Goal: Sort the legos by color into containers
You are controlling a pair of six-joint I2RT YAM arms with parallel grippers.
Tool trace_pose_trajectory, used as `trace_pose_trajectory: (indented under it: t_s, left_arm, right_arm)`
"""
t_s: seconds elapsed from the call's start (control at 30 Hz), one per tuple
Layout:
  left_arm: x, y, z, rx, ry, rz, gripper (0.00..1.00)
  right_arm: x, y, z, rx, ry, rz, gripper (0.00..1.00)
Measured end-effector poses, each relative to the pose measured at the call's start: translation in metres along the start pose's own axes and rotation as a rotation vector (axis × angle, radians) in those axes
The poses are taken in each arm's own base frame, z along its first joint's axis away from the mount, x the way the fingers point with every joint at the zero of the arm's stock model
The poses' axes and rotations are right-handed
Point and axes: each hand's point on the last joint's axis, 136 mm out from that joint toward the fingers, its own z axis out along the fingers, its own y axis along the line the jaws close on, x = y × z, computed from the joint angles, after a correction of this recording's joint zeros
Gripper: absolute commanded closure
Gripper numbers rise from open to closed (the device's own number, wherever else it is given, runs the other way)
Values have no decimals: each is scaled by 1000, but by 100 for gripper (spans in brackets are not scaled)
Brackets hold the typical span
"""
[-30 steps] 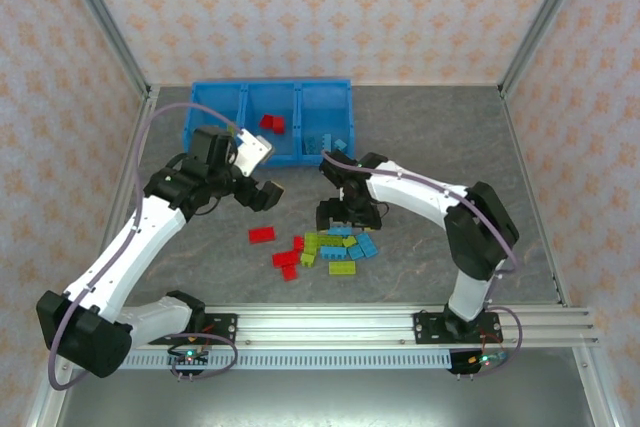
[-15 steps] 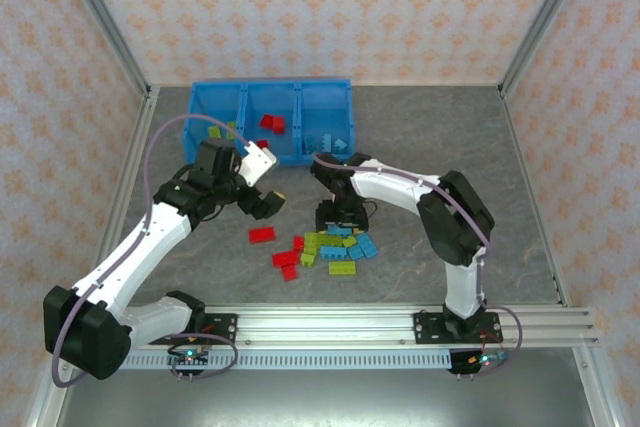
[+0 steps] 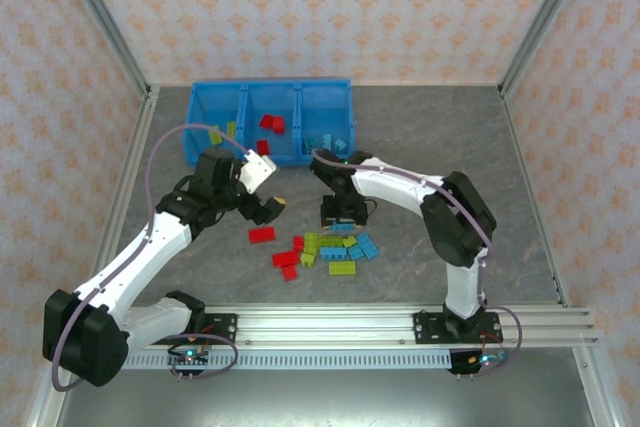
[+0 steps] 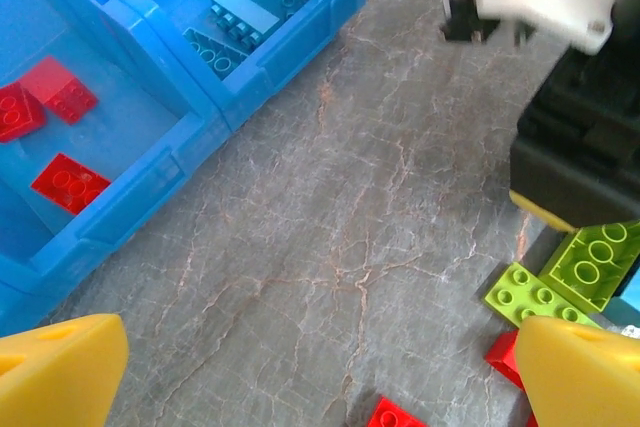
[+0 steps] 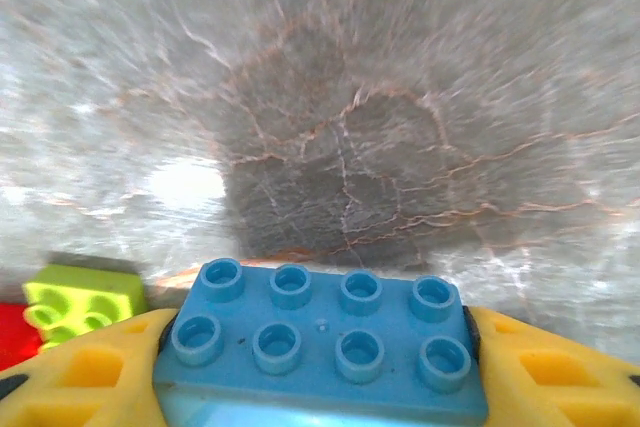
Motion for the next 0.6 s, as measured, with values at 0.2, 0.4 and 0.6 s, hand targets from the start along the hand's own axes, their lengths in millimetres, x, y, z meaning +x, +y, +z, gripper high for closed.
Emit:
trace_pose_trajectory:
  t_s: [0.2, 0.4, 0.6]
  left_arm:
    - [-3, -9, -2, 38, -53, 59, 0]
    - [-4, -13, 0, 57, -68, 91, 0]
    - [-7, -11, 0, 45, -82, 100, 0]
  right_arm:
    - [-53, 28, -85, -102, -308, -79, 49]
    - [-126, 43, -141, -125, -572, -95, 50]
    - [-207, 43, -120, -84, -649, -66, 48]
